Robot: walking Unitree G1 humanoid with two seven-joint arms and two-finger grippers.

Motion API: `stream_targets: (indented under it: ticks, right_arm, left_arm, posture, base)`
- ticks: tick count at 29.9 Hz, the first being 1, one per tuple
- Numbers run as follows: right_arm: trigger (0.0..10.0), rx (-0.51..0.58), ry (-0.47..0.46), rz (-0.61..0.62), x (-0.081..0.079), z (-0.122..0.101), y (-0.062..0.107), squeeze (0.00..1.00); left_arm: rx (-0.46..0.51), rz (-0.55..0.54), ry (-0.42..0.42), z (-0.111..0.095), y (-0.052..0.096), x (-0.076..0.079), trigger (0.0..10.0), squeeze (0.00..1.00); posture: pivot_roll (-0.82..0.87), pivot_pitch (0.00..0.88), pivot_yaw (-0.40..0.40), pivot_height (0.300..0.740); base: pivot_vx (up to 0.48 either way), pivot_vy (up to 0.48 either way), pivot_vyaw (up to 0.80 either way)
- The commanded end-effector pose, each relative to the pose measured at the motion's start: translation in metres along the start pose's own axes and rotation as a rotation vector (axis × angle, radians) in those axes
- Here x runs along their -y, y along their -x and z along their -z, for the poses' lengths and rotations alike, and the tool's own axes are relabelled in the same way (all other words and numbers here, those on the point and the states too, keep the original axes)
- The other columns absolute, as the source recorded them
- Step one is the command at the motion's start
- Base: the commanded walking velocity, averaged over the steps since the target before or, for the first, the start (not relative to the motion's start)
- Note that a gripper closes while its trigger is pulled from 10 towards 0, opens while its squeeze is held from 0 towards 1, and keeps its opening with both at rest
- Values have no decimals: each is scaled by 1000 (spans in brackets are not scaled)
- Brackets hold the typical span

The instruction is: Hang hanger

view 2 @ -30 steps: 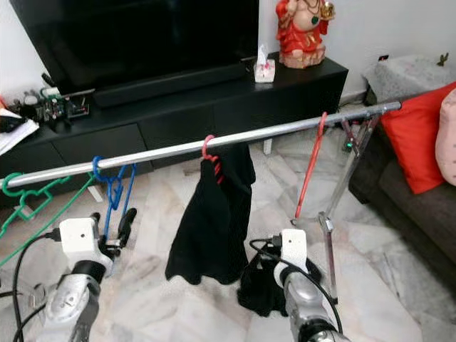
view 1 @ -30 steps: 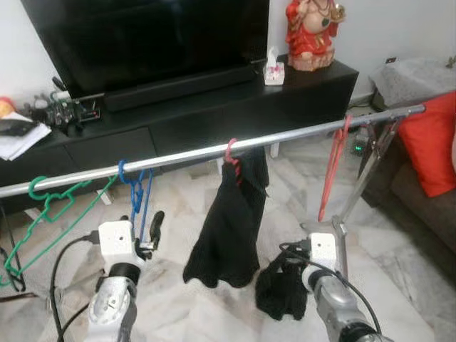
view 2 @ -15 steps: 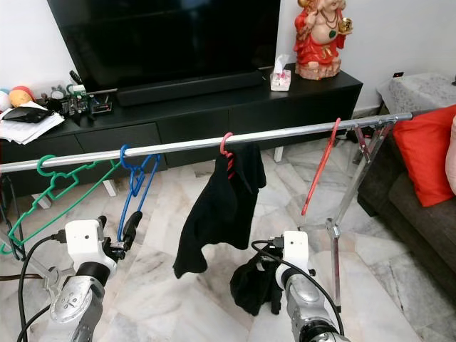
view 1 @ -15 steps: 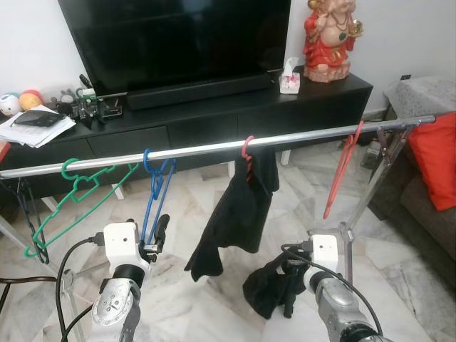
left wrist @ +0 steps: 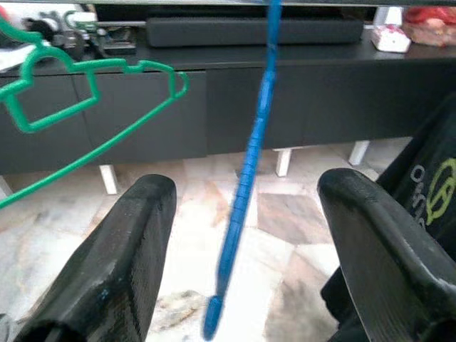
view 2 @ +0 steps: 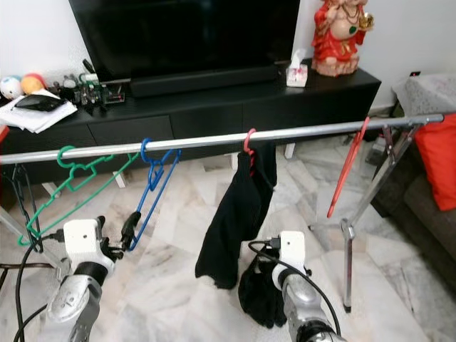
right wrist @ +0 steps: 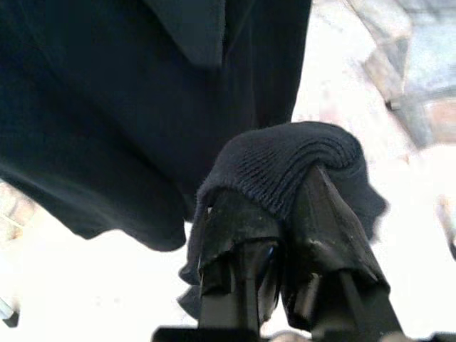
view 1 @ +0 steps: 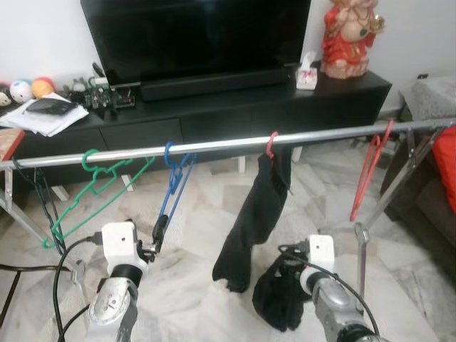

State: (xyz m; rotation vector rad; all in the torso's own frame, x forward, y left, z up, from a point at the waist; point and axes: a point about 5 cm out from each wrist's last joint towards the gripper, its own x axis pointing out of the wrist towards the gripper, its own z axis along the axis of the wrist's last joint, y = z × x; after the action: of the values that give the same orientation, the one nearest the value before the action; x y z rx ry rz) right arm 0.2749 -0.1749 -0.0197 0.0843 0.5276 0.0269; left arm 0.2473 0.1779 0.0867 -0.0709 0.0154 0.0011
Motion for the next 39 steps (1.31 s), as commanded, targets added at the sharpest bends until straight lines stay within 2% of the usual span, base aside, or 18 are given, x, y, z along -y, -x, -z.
stream_targets:
  ticks: [1, 19, 39]
  right_arm:
    - [10000, 5, 10, 4, 2, -3, -1, 0]
    - [10000, -2, 11, 3, 2, -1, 0, 0]
    - [10000, -17, 9, 7, 4, 1, 0, 0]
  left_arm:
    - [11, 22, 9, -4, -2, 4, 10000, 0]
    - [-18, 135, 46, -6, -3, 19, 10000, 0]
    - [-26, 138, 55, -7, -3, 20, 10000, 0]
  posture:
    - [-133, 0, 56, 740]
    - [-130, 0, 55, 740]
    - [-131, 0, 56, 740]
  base:
    - [0, 0, 0]
    - [0, 0, 0]
    - [293, 0, 0]
